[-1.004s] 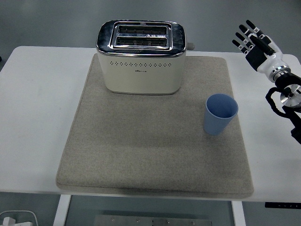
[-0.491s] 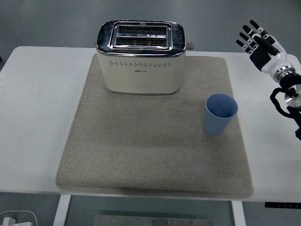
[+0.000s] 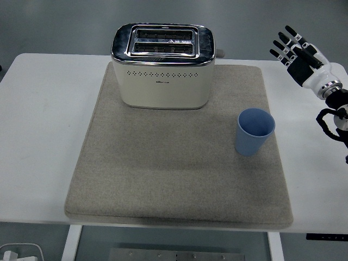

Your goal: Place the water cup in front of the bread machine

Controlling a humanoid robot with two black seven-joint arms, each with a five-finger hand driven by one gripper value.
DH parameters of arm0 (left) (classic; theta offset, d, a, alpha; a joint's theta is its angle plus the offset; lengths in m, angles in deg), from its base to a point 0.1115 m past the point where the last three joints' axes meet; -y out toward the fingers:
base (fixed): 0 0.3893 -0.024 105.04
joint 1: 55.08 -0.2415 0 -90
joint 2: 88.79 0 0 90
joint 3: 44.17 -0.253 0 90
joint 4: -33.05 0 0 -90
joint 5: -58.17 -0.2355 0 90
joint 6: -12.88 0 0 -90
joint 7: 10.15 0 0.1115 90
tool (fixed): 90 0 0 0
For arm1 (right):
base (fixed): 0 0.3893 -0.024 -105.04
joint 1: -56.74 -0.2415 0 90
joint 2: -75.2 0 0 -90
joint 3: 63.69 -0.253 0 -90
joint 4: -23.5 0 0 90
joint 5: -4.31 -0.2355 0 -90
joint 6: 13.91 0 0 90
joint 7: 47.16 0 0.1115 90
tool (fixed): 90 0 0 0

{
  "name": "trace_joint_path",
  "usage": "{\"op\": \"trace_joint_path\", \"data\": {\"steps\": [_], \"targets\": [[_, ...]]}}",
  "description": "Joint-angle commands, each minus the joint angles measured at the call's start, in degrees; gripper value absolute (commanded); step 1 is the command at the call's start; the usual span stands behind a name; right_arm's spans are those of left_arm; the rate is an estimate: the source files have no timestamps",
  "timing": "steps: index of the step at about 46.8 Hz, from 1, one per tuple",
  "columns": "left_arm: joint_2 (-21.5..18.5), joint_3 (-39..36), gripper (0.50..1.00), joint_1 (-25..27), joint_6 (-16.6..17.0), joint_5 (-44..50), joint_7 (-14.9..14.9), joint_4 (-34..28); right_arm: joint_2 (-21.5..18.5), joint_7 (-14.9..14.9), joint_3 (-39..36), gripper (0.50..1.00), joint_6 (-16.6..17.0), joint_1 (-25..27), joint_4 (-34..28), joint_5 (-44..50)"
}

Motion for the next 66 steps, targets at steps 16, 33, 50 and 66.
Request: {"op": "trace_joint_path", "data": {"steps": [16, 33, 50, 66], "targets": [[0.0, 0.0, 1.000, 0.0, 0.0, 0.0, 0.0, 0.0, 5.1, 0.9, 0.0, 0.930, 10.9, 1.7, 0.0, 2.5], [0.0, 0.0, 1.000, 0.0, 0.0, 0.0, 0.0, 0.1, 7.1, 2.9, 0.1, 0.930, 14.4, 4.1, -0.1, 7.9], [0.0, 0.0, 1.000, 0.0, 0.0, 0.0, 0.0, 0.0, 9.3, 4.2, 0.0, 0.930, 14.4, 5.3, 0.3, 11.5], [0.0, 0.0, 1.000, 0.0, 0.0, 0.0, 0.0, 0.0, 12.5, 4.2, -0.6, 0.930, 14.4, 7.7, 0.5, 11.4]]}}
